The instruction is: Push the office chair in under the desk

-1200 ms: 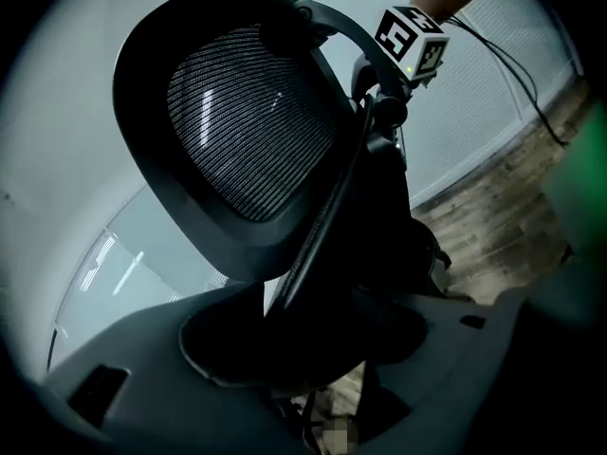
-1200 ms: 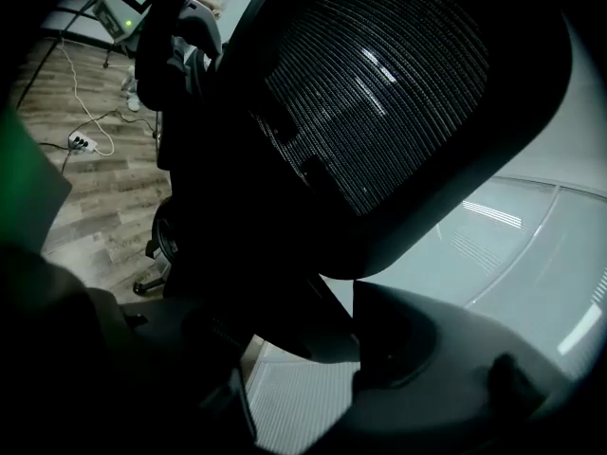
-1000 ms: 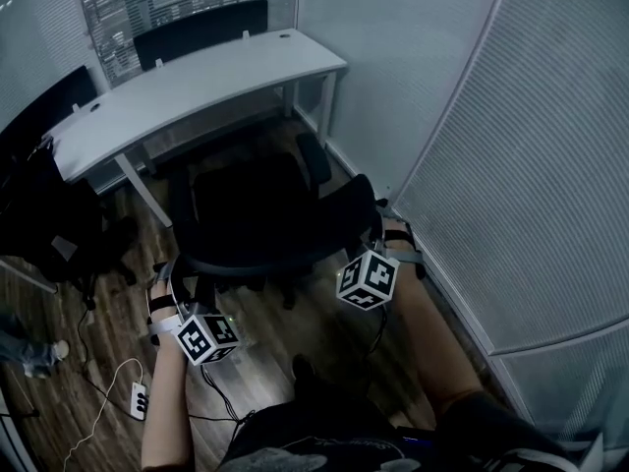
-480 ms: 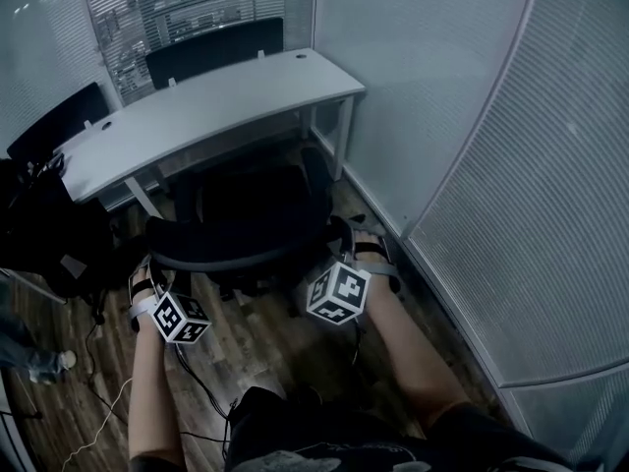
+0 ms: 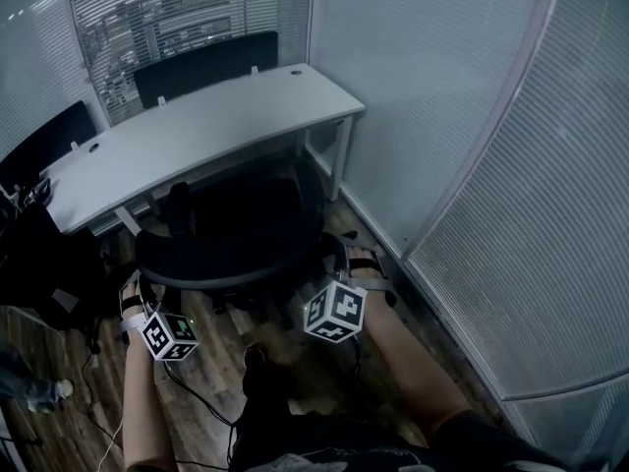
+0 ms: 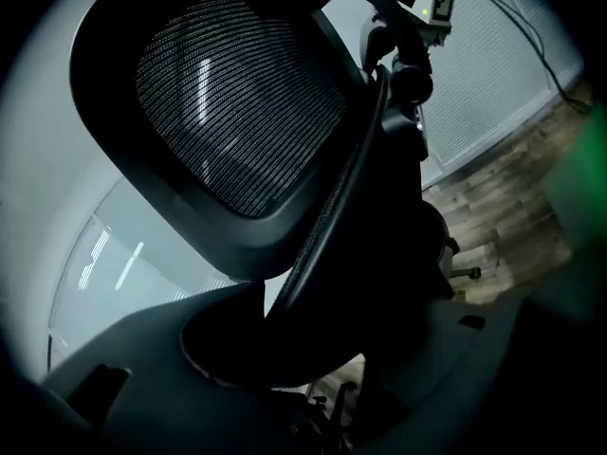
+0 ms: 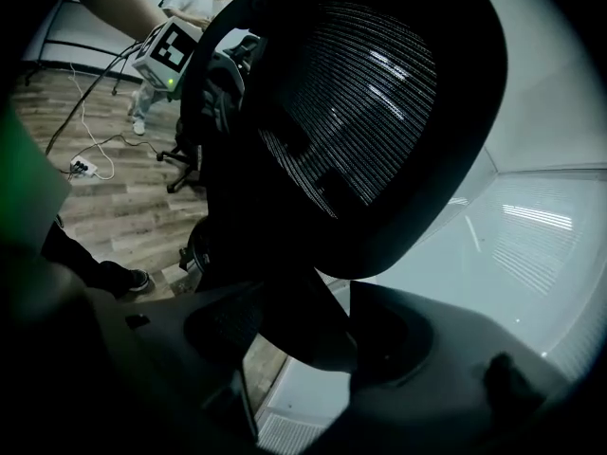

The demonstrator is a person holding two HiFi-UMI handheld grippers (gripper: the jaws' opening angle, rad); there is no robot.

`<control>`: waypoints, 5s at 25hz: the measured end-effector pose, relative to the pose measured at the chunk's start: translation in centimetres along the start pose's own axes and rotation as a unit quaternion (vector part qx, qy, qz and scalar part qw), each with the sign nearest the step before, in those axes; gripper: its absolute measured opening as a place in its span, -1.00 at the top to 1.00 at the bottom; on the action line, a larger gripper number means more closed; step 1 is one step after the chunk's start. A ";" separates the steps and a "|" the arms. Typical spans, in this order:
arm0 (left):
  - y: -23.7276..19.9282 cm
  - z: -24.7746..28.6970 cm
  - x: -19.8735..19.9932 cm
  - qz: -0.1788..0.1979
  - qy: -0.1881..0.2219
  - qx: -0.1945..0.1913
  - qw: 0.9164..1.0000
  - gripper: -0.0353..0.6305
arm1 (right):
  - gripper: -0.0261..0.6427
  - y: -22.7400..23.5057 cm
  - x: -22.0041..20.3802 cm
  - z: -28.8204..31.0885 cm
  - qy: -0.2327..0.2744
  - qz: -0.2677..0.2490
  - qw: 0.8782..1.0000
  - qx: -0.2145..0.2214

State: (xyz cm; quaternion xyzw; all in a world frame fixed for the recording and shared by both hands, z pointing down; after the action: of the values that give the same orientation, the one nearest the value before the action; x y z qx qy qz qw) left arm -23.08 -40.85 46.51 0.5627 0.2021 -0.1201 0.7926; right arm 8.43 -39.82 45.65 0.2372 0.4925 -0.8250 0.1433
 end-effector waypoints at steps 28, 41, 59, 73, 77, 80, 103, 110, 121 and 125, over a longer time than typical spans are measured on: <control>-11.7 25.5 -6.5 0.002 0.044 -0.035 0.998 0.09 | 0.15 9.7 5.3 25.0 -0.111 0.002 0.994 -0.003; -13.1 29.6 -5.9 -0.002 0.044 -0.040 0.998 0.09 | 0.14 12.1 4.4 28.8 -0.062 0.007 0.997 -0.046; -12.3 35.6 -1.0 -0.003 0.020 -0.022 1.000 0.10 | 0.13 19.2 -0.7 36.4 -0.051 -0.003 0.998 -0.043; -12.7 36.0 -1.8 0.001 0.024 -0.012 1.000 0.10 | 0.12 18.2 0.1 35.8 -0.028 -0.008 0.994 -0.109; -13.0 34.8 -2.0 -0.021 0.026 -0.017 0.999 0.10 | 0.12 17.1 0.9 33.4 -0.040 0.006 0.991 -0.125; -13.7 32.5 -2.0 -0.060 0.047 -0.008 0.997 0.10 | 0.12 16.3 2.0 30.9 -0.036 0.024 0.990 -0.137; -12.8 17.8 2.1 -0.331 0.167 0.011 0.929 0.85 | 0.81 11.0 6.0 17.4 0.027 0.205 0.962 -0.179; -9.4 13.1 5.1 -0.352 0.143 -0.001 0.925 0.85 | 0.83 9.8 3.0 12.4 0.036 0.270 0.951 -0.143; -4.0 2.9 10.5 -0.366 0.131 0.002 0.921 0.85 | 0.84 7.8 1.1 2.2 0.086 0.271 0.952 -0.116; -2.2 -0.6 11.7 -0.375 0.123 0.006 0.919 0.85 | 0.85 6.7 1.1 -1.1 0.107 0.265 0.953 -0.101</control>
State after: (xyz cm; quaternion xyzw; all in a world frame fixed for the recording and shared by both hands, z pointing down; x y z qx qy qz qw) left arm -13.68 -40.61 39.13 0.4608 0.4939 -0.3394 0.6546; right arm 10.94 -41.98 39.65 0.4303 0.5055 -0.6729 0.3265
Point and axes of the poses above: the fingertips, and each gripper's own axes: z forward along the fingers, y to its right, x out of its top, the point moved 6 cm from there along -z, backward along the fingers, and after that the axes turned 9 degrees about y, right-handed, at the moved point
